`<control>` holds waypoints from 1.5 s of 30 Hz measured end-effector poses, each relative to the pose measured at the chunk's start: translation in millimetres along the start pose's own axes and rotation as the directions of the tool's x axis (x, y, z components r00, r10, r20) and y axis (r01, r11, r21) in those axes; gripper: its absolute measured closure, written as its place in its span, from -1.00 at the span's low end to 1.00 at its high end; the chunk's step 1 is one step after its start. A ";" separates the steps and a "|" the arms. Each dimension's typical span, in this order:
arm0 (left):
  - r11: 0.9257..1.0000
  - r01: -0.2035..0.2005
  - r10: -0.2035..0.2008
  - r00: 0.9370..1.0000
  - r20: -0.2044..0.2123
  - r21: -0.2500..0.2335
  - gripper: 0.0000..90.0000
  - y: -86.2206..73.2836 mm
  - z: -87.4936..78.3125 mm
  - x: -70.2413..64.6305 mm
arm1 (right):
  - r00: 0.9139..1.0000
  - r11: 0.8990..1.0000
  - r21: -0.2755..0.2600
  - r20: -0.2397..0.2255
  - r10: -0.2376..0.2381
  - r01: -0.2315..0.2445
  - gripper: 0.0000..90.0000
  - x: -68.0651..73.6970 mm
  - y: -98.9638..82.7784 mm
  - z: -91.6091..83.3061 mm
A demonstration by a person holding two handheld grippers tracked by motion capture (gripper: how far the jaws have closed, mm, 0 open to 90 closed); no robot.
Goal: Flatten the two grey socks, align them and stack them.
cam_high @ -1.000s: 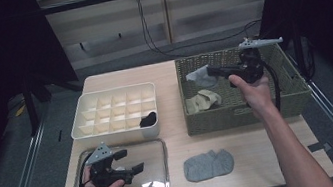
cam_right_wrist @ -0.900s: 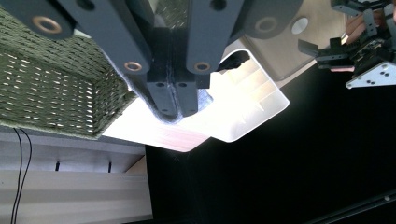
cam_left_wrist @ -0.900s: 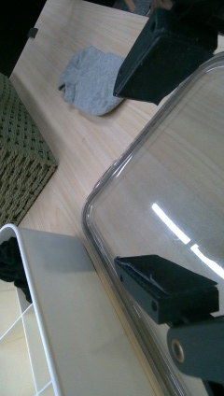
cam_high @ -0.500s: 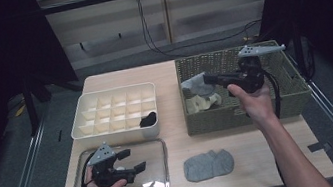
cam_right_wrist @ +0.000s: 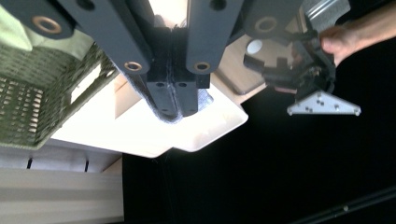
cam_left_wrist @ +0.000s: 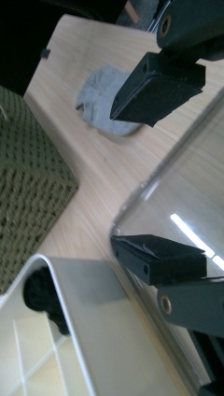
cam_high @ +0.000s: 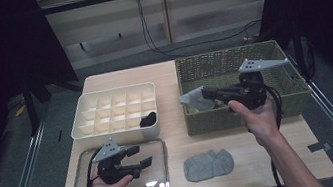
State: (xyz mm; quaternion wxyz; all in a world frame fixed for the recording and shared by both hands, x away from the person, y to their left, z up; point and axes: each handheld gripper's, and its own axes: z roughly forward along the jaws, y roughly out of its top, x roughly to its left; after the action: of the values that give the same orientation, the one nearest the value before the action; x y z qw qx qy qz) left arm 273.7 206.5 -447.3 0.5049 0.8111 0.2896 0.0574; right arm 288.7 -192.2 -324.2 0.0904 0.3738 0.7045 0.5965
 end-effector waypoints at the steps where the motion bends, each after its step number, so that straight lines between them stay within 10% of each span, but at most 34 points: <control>1: 1.000 -0.011 0.011 1.000 0.002 -0.005 -0.25 3.1 -0.5 -1.0 | 1.000 1.000 0.003 0.000 -0.001 0.001 1.00 2.0 -1.3 -0.8; 22: 0.998 -0.056 0.058 0.996 0.068 -0.040 0.06 30.7 17.0 -20.3 | 0.999 0.997 0.070 -0.016 0.029 -0.028 1.00 27.6 -61.2 -6.2; 45: 0.995 -0.095 0.085 0.974 0.212 0.037 0.18 30.1 67.7 -43.9 | 0.993 0.981 0.165 -0.039 0.109 -0.101 1.00 23.6 -121.0 22.1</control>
State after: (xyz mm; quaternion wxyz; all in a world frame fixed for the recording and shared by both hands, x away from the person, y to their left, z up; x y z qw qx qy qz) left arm 276.0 120.4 -445.6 0.5102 0.8367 0.1987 -0.0125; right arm 234.1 -161.2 -432.5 0.0113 0.4023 0.7321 0.5496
